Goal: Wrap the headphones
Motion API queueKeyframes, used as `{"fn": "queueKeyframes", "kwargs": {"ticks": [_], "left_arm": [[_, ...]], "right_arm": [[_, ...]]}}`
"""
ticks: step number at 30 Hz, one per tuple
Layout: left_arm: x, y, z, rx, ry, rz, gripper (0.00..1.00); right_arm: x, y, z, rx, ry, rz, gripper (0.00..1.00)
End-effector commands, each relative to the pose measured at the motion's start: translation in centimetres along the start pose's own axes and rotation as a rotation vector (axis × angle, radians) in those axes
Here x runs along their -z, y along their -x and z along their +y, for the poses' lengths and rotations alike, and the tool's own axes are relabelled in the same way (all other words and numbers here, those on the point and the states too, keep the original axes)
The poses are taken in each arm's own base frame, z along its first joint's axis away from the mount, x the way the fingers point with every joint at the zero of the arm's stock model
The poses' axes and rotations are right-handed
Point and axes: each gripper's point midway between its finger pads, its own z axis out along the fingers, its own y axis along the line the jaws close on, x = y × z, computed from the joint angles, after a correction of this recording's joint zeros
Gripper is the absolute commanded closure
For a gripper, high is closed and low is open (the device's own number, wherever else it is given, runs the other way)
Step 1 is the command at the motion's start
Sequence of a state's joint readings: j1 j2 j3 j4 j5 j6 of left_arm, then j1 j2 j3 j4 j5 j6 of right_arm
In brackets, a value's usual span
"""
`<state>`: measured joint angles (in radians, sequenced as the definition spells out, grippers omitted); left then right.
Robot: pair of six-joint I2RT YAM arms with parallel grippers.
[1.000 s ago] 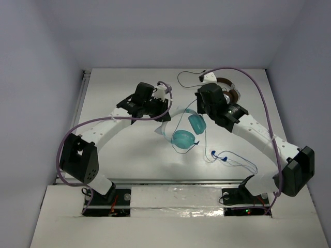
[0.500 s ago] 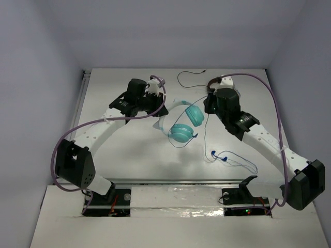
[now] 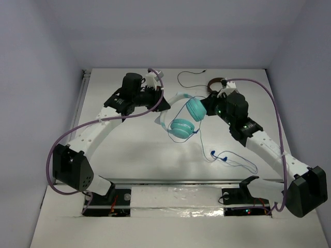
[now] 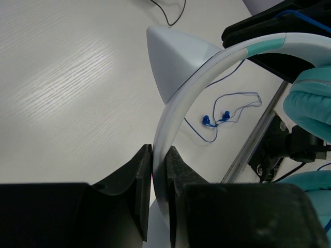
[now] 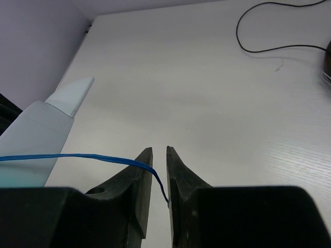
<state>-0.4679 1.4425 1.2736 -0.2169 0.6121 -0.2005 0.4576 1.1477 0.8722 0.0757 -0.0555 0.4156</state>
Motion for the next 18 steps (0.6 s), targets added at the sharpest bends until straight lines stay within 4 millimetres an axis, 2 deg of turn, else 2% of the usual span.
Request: {"fn": "queueKeyframes", "kwargs": {"ticks": [1, 3, 4, 7, 9, 12, 13, 14, 16, 18], "left_arm": [[2.6, 4.4, -4.2, -0.047, -0.134, -0.127, 1.0], [3.0, 5.1, -4.3, -0.039, -0.139, -0.146, 1.0], [3.0, 5.3, -4.6, -0.038, -0.152, -0.146, 1.0], [3.3, 6.3, -4.9, -0.029, -0.151, -0.172, 1.0], [3.9, 7.2, -4.7, -0.025, -0.123, -0.2, 1.0], [4.6, 8.4, -5.0, -0.023, -0.103, -0.234, 1.0], [4.8, 8.6, -5.2, -0.023, -0.101, -0.243, 1.0], [5.1, 9.0, -5.4, -0.019, -0.099, -0.252, 1.0], [5.7, 9.7, -5.3, -0.016, -0.083, -0.276, 1.0], [6.2, 10.4, -5.8, -0.014, -0.083, -0.29, 1.0]], "right_arm": [[-0.3, 1.4, 1.9, 0.001, 0.106, -0.049, 0.77], [-0.2, -0.1, 2.2, -0.005, 0.147, -0.024, 0.77], [-0.2, 0.1, 2.6, -0.008, 0.173, -0.041, 0.77], [0.0, -1.1, 3.9, -0.011, 0.276, -0.027, 0.75], [0.1, -1.9, 4.5, -0.011, 0.328, -0.01, 0.71], [-0.4, -2.7, 4.1, -0.024, 0.331, -0.013, 0.69], [-0.6, -2.9, 4.0, -0.027, 0.326, -0.013, 0.65], [-1.1, -3.9, 3.6, -0.035, 0.321, 0.014, 0.64], [-1.4, -4.5, 3.5, -0.048, 0.334, 0.021, 0.63], [-1.5, -6.0, 3.3, -0.061, 0.346, 0.05, 0.57]]}}
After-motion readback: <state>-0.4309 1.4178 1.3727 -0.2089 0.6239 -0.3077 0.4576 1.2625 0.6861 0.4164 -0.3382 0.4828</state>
